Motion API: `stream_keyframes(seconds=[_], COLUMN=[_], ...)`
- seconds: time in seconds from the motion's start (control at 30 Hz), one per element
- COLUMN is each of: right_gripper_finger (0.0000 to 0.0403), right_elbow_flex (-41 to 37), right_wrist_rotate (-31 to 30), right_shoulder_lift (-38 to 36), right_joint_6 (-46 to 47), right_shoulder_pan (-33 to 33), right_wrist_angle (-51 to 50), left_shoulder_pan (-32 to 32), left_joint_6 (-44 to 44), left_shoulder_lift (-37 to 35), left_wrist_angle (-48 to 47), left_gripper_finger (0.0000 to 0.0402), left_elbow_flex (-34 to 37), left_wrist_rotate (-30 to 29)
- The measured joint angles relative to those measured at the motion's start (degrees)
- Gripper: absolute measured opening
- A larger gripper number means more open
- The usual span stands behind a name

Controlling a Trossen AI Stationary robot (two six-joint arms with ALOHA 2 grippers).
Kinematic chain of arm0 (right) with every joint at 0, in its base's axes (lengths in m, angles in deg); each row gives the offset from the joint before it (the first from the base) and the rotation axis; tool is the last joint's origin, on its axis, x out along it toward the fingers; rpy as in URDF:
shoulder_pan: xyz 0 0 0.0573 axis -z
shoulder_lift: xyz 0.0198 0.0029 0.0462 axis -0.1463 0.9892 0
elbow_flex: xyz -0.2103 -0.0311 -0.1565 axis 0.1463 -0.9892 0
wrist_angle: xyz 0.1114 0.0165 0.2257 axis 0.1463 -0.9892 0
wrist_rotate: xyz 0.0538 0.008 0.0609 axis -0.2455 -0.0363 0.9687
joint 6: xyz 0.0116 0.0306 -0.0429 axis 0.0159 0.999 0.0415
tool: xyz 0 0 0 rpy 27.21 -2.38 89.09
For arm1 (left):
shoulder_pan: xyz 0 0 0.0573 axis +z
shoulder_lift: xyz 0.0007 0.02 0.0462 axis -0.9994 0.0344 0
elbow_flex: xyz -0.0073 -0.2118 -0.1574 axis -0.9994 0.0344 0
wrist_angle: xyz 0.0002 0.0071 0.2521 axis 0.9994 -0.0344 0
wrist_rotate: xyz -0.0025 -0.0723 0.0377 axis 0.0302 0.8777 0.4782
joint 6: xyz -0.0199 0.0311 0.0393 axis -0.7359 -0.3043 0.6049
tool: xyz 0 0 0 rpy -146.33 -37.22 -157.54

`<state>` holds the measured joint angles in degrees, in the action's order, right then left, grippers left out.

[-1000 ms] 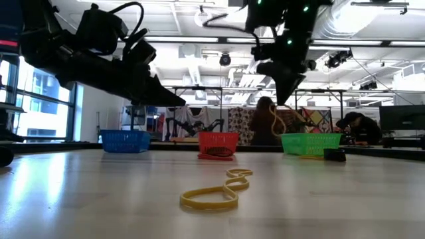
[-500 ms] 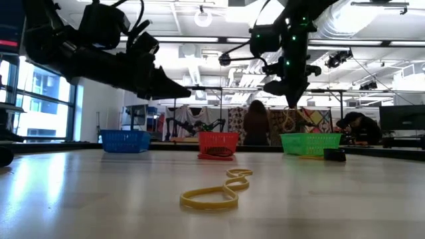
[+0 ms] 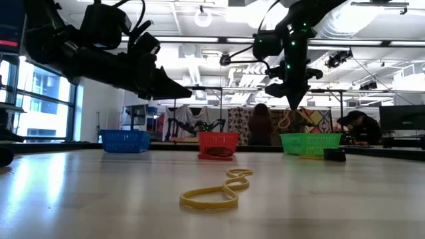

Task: Sort rubber bands into baskets
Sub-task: Put the yellow rubber band into the green bin

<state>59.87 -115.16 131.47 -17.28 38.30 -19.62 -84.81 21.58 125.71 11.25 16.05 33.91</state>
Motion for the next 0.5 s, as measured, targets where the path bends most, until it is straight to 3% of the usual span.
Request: stream_keyframes(seconds=[0.5], right_gripper_finger=[0.0], right_elbow_flex=[0.0], right_wrist_rotate=[0.74], right_shoulder_lift=[0.02], right_joint_6=[3.76], right_shoulder_pan=[2.59], right_wrist_angle=[-2.16], left_shoulder_pan=[0.02], left_joint_6=[0.0], left_shoulder_lift=[0.0], left_wrist_angle=[-0.07], left_gripper_finger=[0.0019], left_elbow_flex=[0.0], left_wrist_rotate=[-0.01])
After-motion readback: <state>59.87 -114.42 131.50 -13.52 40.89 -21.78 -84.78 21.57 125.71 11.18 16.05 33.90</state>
